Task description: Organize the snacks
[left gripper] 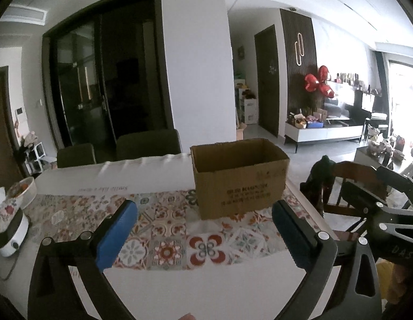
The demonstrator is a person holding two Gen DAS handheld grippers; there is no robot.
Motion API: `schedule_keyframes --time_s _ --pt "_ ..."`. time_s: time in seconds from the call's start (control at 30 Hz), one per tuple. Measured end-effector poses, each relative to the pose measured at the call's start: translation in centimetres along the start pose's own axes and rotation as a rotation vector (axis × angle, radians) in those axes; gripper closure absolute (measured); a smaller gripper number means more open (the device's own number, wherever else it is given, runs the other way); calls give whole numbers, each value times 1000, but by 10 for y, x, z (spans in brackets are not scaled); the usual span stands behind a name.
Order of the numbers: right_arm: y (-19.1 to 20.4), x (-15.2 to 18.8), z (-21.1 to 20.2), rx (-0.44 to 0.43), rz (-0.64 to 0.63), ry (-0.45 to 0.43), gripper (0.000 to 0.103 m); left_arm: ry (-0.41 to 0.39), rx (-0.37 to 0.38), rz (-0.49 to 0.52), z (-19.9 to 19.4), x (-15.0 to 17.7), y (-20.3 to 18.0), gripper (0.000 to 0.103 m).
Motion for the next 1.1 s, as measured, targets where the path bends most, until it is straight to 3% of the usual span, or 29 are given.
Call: schedule_keyframes --time_s 0.47,1.1 --pt "10 44 -45 -21 14 37 11 -9 -2 -12 -44 37 2 0" --pt "16 51 -69 -22 -7 16 11 -43 -7 -23 -73 43 9 0"
Point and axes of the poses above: each gripper's, at about its wrist camera, not at the fingertips, and z roughly the way its jaws point, y to its left, x to its underside, the point moved 7 cm from there along z, roughly the way its jaws point, and after that the axes turned 6 degrees about -z, right-handed, at the moved point
